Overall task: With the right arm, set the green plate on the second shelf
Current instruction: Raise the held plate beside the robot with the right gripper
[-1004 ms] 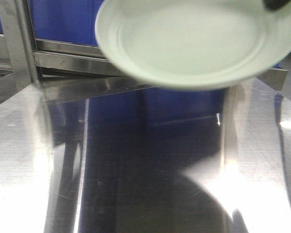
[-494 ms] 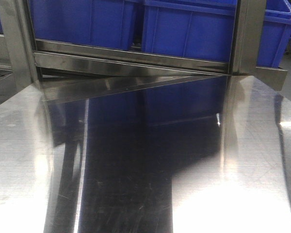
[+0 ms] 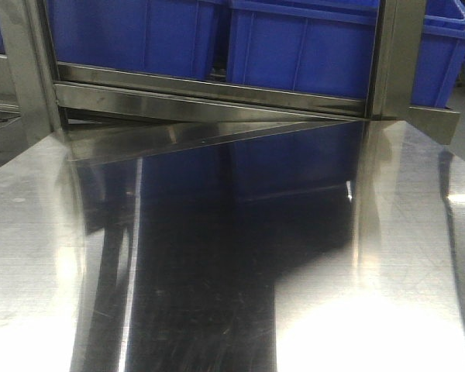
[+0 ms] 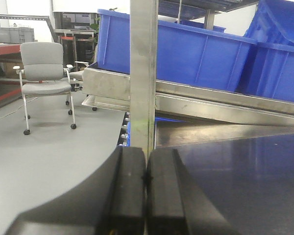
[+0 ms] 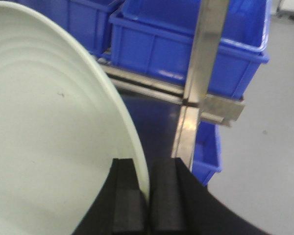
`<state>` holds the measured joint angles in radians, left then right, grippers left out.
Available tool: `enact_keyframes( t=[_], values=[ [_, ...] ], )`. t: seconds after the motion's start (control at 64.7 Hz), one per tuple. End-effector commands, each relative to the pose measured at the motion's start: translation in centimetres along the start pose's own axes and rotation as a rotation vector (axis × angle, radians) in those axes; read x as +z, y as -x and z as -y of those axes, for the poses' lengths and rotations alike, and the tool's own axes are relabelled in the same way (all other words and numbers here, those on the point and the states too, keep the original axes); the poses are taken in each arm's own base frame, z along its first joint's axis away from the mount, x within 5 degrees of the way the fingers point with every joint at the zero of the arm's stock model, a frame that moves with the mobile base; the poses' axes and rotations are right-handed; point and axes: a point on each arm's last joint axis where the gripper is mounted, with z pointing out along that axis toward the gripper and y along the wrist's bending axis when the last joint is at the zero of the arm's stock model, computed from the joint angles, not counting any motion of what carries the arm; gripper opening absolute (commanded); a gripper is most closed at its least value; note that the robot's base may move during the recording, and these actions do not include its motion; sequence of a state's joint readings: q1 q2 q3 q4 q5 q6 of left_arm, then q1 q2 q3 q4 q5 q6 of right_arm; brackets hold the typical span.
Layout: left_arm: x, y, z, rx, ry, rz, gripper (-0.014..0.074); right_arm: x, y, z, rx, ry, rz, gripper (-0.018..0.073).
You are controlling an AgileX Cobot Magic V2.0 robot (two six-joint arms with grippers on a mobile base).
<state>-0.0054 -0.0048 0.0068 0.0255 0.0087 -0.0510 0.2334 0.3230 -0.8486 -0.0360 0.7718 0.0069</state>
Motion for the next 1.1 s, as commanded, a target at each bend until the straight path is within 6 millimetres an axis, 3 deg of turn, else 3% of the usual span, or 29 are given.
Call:
enact_keyframes(
  t=[0.0, 0.309, 0.572, 0.711, 0.85, 1.081],
  values=[
    [-0.1, -0.6, 0.0, -0.016, -0.009, 0.058, 0.0130, 1.2, 1.0, 0.1, -0.036, -0.020, 0.199, 0.0052],
    [-0.1, -0.6, 0.0, -0.016, -0.009, 0.058, 0.0130, 5.0, -3.9, 0.8, 0.037, -0.154, 0.358, 0.0052],
    [-0.1, -0.6, 0.0, -0.016, -0.009, 0.058, 0.0130, 3.0, -8.6, 0.7, 0.099, -0.237, 0.472, 0.0052],
    [-0.1, -0.6, 0.0, -0.016, -0.009, 0.058, 0.0130, 2.8, -10.5, 0.6, 0.101, -0.237, 0.478, 0.0052],
    [-0.1, -0.6, 0.0, -0.016, -0.009, 0.058, 0.0130, 3.3, -11.4, 0.7, 0.113, -0.236, 0.457, 0.0052],
    [-0.1, -0.6, 0.0, -0.016, -0.009, 0.058, 0.0130, 3.0, -11.0, 0.7, 0.105, -0.240, 0.526, 0.0052]
  ],
)
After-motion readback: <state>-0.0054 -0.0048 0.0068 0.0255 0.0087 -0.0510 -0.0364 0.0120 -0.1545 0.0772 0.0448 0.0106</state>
